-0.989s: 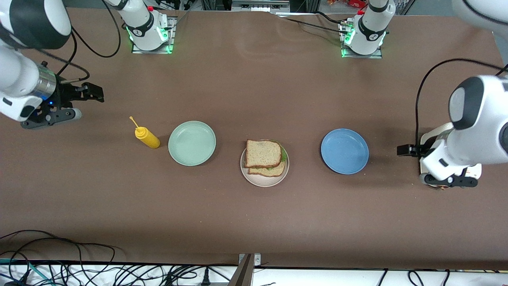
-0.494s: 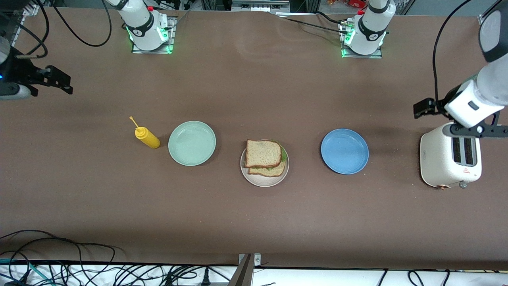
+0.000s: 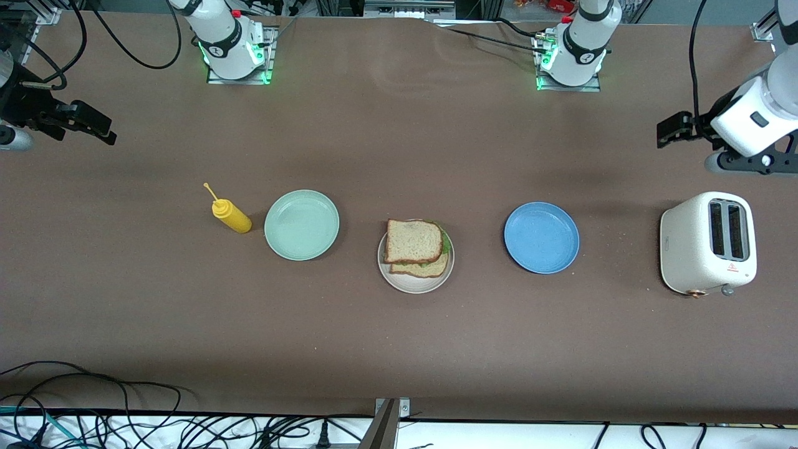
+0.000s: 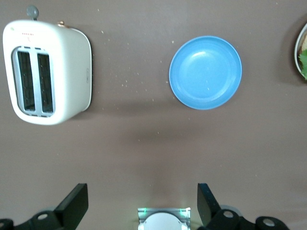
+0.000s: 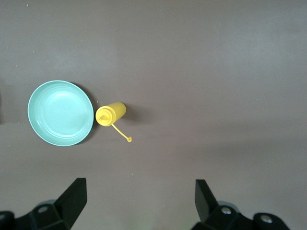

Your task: Make sandwich on beige plate with both arms

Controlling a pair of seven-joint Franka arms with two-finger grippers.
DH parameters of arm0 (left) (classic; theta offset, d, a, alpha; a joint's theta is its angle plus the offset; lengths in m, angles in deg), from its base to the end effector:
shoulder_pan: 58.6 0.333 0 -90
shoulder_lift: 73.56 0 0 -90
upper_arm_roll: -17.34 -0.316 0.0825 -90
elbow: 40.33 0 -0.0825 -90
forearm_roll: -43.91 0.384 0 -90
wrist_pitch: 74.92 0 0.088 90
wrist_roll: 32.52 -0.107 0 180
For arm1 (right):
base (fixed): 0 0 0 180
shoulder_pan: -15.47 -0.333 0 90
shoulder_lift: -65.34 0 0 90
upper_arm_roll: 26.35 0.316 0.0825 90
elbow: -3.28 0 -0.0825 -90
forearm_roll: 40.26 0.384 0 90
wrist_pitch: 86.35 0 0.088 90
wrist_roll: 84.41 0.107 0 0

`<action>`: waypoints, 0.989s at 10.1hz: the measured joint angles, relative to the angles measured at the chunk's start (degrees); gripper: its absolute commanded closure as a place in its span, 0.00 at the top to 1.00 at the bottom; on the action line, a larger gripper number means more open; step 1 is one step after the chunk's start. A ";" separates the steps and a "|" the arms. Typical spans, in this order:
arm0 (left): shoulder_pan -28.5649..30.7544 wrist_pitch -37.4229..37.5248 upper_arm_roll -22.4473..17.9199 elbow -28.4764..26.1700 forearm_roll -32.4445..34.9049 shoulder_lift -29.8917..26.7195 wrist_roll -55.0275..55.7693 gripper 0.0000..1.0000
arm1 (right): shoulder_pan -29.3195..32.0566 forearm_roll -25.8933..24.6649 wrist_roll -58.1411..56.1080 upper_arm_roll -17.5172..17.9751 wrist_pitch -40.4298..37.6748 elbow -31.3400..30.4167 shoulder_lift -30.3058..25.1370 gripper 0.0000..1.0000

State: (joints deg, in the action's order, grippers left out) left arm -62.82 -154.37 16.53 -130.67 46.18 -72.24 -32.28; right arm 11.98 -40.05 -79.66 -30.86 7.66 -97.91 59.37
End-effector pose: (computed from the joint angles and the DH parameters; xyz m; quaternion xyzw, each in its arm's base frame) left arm 0.5387 -0.0274 0.5953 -0.9938 0.0259 0.1056 0.0233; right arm 0.5248 -0.0109 0.5941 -0.9987 0.0502 0.0109 0.0056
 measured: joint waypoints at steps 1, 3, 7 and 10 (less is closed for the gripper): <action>-1.34 0.52 -0.86 0.01 -0.15 -0.79 0.00 1.00 | 0.05 0.00 0.15 0.34 0.22 0.00 0.05 1.00; -3.99 0.66 -3.18 0.26 -2.96 -1.55 0.12 1.00 | 1.50 -0.01 0.83 1.60 0.62 -0.05 0.12 1.00; -3.74 0.55 -3.98 1.01 -3.65 -1.51 0.12 1.00 | 4.13 -0.01 1.49 4.19 3.87 -0.37 0.21 1.00; -2.78 -0.04 -4.32 1.81 -3.65 -0.29 0.09 1.00 | 4.12 -0.01 1.86 4.58 7.39 -1.00 0.48 1.00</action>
State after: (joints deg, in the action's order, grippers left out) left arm -65.60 -154.41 12.21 -128.86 42.54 -72.53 -32.20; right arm 16.11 -40.06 -77.80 -26.28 15.05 -98.90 59.85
